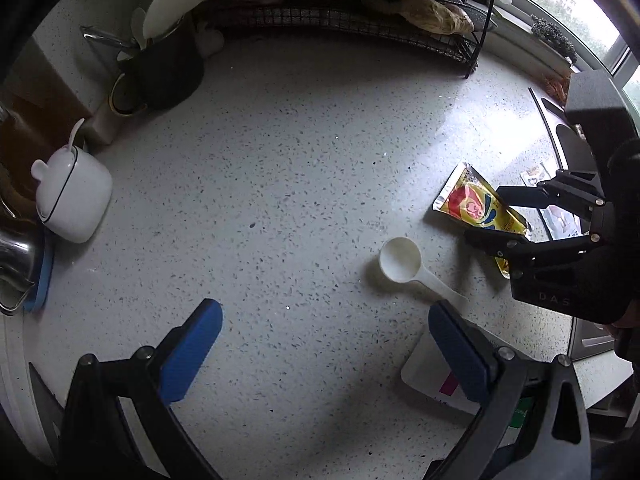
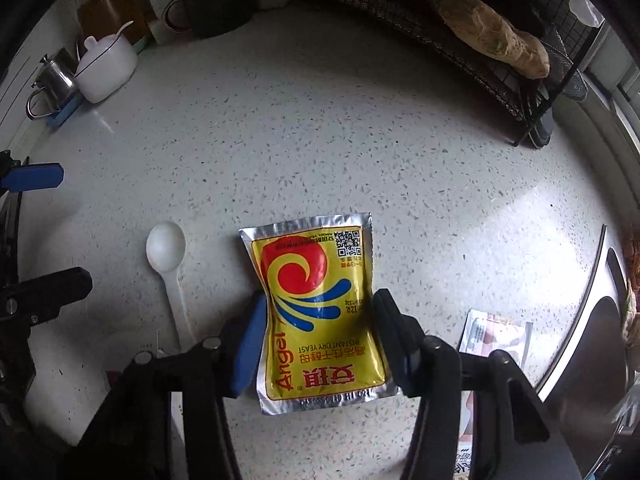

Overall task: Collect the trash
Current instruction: 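Grasp the yellow Angel yeast packet with the right gripper and lift it, then grasp the white pink-bottle sachet with the left gripper while the right gripper holds the yeast packet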

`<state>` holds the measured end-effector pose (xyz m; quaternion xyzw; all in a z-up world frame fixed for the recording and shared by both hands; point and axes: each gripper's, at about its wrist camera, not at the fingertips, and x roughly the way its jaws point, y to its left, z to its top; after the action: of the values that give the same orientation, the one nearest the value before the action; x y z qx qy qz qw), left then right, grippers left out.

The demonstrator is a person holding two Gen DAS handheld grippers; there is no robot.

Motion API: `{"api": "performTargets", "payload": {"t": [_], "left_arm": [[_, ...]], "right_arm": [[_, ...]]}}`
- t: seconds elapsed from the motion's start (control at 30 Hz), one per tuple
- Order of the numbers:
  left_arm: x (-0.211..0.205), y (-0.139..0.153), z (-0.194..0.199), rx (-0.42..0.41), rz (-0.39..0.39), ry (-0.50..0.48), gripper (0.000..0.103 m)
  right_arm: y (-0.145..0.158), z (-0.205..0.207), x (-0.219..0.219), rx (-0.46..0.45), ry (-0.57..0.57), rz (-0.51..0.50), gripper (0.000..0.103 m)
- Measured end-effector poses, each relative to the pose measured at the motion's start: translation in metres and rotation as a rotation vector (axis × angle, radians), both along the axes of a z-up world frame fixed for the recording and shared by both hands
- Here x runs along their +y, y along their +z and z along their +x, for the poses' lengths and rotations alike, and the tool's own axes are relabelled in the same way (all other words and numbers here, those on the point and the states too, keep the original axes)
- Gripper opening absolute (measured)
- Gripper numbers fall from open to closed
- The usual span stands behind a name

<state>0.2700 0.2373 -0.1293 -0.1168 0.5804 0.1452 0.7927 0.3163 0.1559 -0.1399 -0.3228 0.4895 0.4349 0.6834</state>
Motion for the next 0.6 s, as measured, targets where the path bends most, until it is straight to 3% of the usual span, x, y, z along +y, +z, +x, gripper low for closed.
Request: {"api": "performTargets", "payload": {"t": [0.1,0.33,0.47,0.6], "left_arm": [[-0.006,0.004,0.003,0.006,0.014,-0.018,0.102],[-0.032,0.02,0.024,-0.029,0.012,-0.086,0.102],[-0.063,0.029,0.044,-0.057,-0.006,-0.183,0.102],[-0.1,0.031,0.068,-0.07,-0.028,-0.325,0.102]], "right_arm": [[0.003,-0.005,-0.002,0.022,-0.028,0.03,0.04],[0.04,-0.004,-0.049,0.024,-0.19,0.172,0.039],[0.062,0.013,-0.093,0.015,-0.326,0.209,0.039],[0.064,0.036,-0.146,-0.008,-0.462,0.21,0.039]]}}
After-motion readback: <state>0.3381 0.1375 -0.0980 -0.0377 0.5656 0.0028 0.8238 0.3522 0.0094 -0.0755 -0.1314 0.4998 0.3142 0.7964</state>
